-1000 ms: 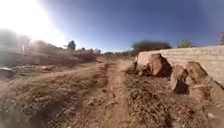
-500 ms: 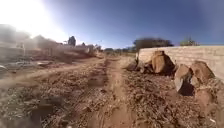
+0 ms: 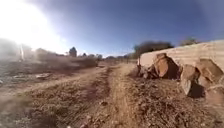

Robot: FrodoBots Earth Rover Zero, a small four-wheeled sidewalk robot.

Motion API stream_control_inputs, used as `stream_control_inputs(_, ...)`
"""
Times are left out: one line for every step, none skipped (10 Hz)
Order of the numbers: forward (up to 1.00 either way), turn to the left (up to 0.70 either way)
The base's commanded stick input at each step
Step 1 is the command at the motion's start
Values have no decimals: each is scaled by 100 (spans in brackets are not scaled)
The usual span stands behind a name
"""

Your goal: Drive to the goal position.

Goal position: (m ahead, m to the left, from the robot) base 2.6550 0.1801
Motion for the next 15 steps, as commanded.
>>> stream_control_inputs(50, 0)
stream_control_inputs(50, 0)
stream_control_inputs(50, 0)
stream_control_inputs(50, 0)
stream_control_inputs(50, 0)
stream_control_inputs(50, 0)
stream_control_inputs(50, 0)
stream_control_inputs(50, 0)
stream_control_inputs(50, 0)
stream_control_inputs(50, 0)
stream_control_inputs(50, 0)
stream_control_inputs(50, 0)
stream_control_inputs(50, 0)
stream_control_inputs(50, 0)
stream_control_inputs(50, 0)
